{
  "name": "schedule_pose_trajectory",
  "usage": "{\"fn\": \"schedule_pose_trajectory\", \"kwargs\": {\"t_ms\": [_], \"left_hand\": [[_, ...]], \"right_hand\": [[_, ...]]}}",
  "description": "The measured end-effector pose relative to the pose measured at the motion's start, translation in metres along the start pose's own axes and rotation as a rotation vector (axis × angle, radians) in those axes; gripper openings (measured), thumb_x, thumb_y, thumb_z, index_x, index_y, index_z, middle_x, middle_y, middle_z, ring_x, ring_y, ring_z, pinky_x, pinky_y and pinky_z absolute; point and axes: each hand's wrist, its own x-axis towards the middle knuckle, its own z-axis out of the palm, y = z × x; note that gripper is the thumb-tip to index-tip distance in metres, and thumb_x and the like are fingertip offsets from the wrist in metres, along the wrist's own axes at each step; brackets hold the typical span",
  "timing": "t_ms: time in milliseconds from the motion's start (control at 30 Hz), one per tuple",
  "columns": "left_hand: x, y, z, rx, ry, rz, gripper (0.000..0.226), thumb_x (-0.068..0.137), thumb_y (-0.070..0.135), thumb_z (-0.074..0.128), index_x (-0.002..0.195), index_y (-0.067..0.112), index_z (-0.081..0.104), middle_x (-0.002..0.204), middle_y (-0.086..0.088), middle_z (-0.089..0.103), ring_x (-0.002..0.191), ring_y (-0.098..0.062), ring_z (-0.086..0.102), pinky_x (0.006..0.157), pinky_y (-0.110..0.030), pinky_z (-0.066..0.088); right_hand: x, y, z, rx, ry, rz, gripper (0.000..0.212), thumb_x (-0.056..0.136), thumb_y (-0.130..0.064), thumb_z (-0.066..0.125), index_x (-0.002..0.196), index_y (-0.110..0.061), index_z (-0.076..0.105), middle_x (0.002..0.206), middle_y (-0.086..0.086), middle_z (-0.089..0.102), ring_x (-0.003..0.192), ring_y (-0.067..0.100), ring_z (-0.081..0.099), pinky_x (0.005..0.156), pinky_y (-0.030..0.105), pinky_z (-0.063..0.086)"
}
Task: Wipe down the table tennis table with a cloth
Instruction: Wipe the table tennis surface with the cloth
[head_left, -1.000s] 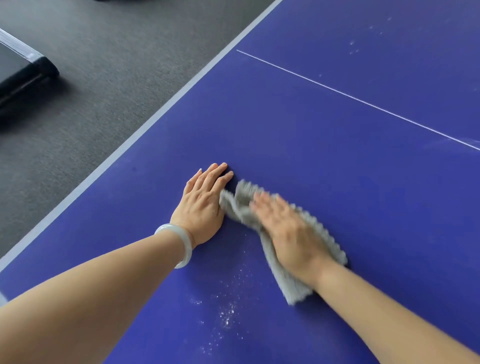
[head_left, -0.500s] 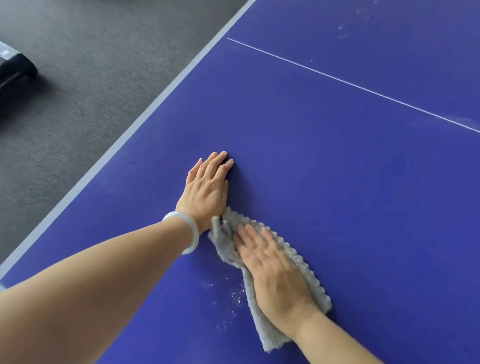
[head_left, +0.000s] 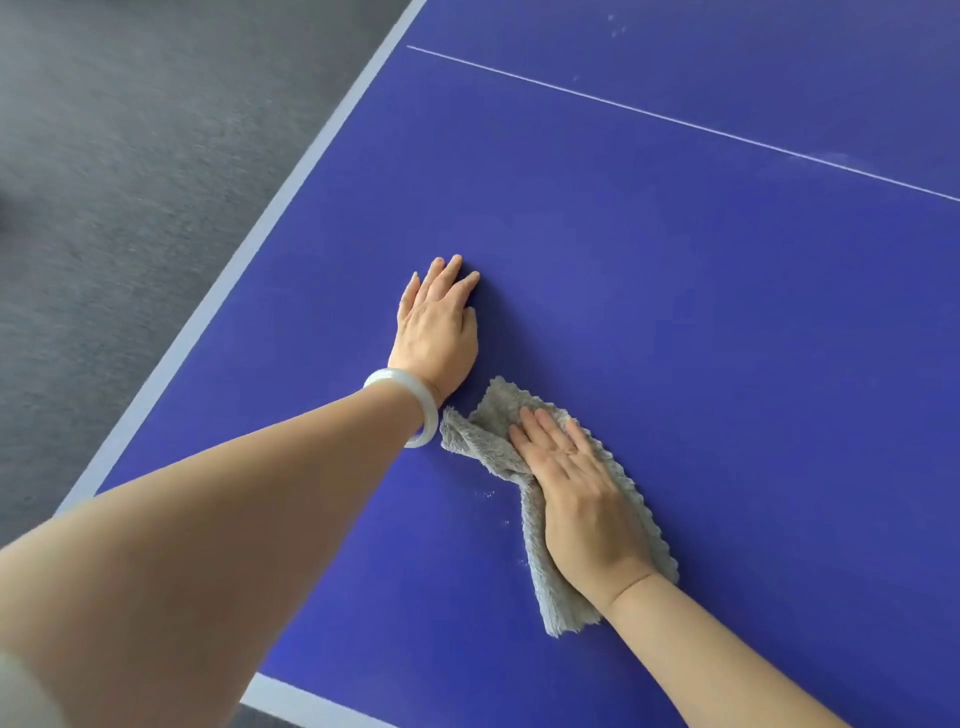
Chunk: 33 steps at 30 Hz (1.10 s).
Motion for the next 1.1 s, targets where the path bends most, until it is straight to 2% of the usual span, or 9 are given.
{"fn": "schedule_pose_trajectory", "kwargs": {"t_ms": [100, 233, 400, 600, 700, 767, 967, 1033, 1100], "left_hand": [[-0.014, -0.006, -0.02, -0.203, -0.061, 0.011, 0.049, 0.096, -0.003, 0.035, 0.141, 0.011, 0.05, 0.154, -0.001, 0.039, 0.148, -0.016, 0.022, 0.122, -0.027, 0.006], [-0.092, -0.031, -0.044, -0.001, -0.082, 0.19, 0.045, 0.096, -0.002, 0.044, 0.14, 0.005, 0.05, 0.151, -0.006, 0.043, 0.146, -0.022, 0.028, 0.123, -0.032, 0.011], [-0.158, -0.066, -0.057, 0.232, -0.078, 0.069, 0.059, 0.101, 0.034, 0.022, 0.153, 0.008, 0.027, 0.162, -0.006, 0.019, 0.151, -0.02, 0.01, 0.123, -0.035, 0.001], [-0.157, -0.068, -0.053, 0.303, -0.084, 0.059, 0.053, 0.105, 0.026, 0.025, 0.156, 0.013, 0.016, 0.164, -0.002, 0.008, 0.152, -0.016, 0.001, 0.123, -0.033, -0.005], [-0.155, -0.068, -0.054, 0.313, -0.094, 0.078, 0.054, 0.105, 0.023, 0.027, 0.156, 0.012, 0.016, 0.164, -0.003, 0.008, 0.152, -0.018, 0.002, 0.123, -0.034, -0.003], [-0.155, -0.067, -0.054, 0.309, -0.086, 0.084, 0.053, 0.105, 0.021, 0.029, 0.156, 0.011, 0.019, 0.163, -0.004, 0.011, 0.152, -0.02, 0.005, 0.123, -0.035, -0.001], [-0.157, -0.07, -0.051, 0.294, -0.083, 0.067, 0.053, 0.104, 0.024, 0.026, 0.156, 0.013, 0.019, 0.164, -0.002, 0.011, 0.152, -0.018, 0.004, 0.123, -0.031, -0.004], [-0.156, -0.069, -0.051, 0.299, -0.081, 0.065, 0.053, 0.105, 0.024, 0.025, 0.156, 0.014, 0.018, 0.164, -0.002, 0.01, 0.152, -0.018, 0.003, 0.123, -0.031, -0.005], [-0.155, -0.069, -0.051, 0.299, -0.083, 0.068, 0.052, 0.106, 0.023, 0.027, 0.156, 0.014, 0.018, 0.164, -0.002, 0.01, 0.152, -0.017, 0.003, 0.123, -0.031, -0.004]], "right_hand": [[0.005, -0.002, -0.004, 0.007, 0.0, 0.027, 0.057, 0.091, 0.013, 0.047, 0.144, -0.01, 0.05, 0.154, 0.002, 0.041, 0.146, 0.016, 0.033, 0.12, 0.042, 0.029], [0.005, -0.001, -0.003, 0.008, -0.002, 0.019, 0.061, 0.09, 0.015, 0.044, 0.145, -0.011, 0.048, 0.155, 0.002, 0.038, 0.147, 0.016, 0.032, 0.12, 0.042, 0.028], [0.002, 0.001, 0.0, 0.011, -0.019, 0.027, 0.063, 0.092, 0.016, 0.041, 0.148, -0.013, 0.044, 0.158, -0.001, 0.032, 0.149, 0.014, 0.026, 0.122, 0.042, 0.025], [-0.004, -0.035, 0.012, -0.029, 0.044, 0.213, 0.057, 0.096, 0.005, 0.034, 0.151, -0.01, 0.036, 0.16, 0.004, 0.027, 0.151, 0.02, 0.022, 0.125, 0.038, 0.01], [-0.049, -0.083, 0.027, -0.046, -0.038, 0.007, 0.058, 0.094, -0.004, 0.029, 0.151, -0.01, 0.038, 0.16, 0.004, 0.031, 0.15, 0.018, 0.024, 0.123, 0.039, 0.016], [-0.07, -0.068, 0.015, -0.066, -0.116, -0.14, 0.061, 0.095, 0.0, 0.031, 0.154, -0.014, 0.033, 0.162, 0.0, 0.026, 0.151, 0.013, 0.02, 0.124, 0.039, 0.013], [-0.042, -0.003, -0.016, -0.074, 0.136, 0.508, 0.055, 0.1, 0.004, 0.038, 0.153, -0.011, 0.031, 0.162, 0.005, 0.024, 0.145, 0.004, 0.0, 0.124, 0.038, 0.007], [-0.037, -0.048, 0.005, -0.069, 0.175, 0.5, 0.055, 0.099, 0.003, 0.04, 0.152, -0.006, 0.033, 0.162, 0.009, 0.023, 0.149, 0.013, 0.006, 0.125, 0.037, 0.005], [-0.05, -0.109, 0.035, -0.073, 0.143, 0.266, 0.054, 0.094, 0.002, 0.047, 0.148, -0.003, 0.042, 0.158, 0.012, 0.033, 0.15, 0.022, 0.019, 0.124, 0.041, 0.015]]}}
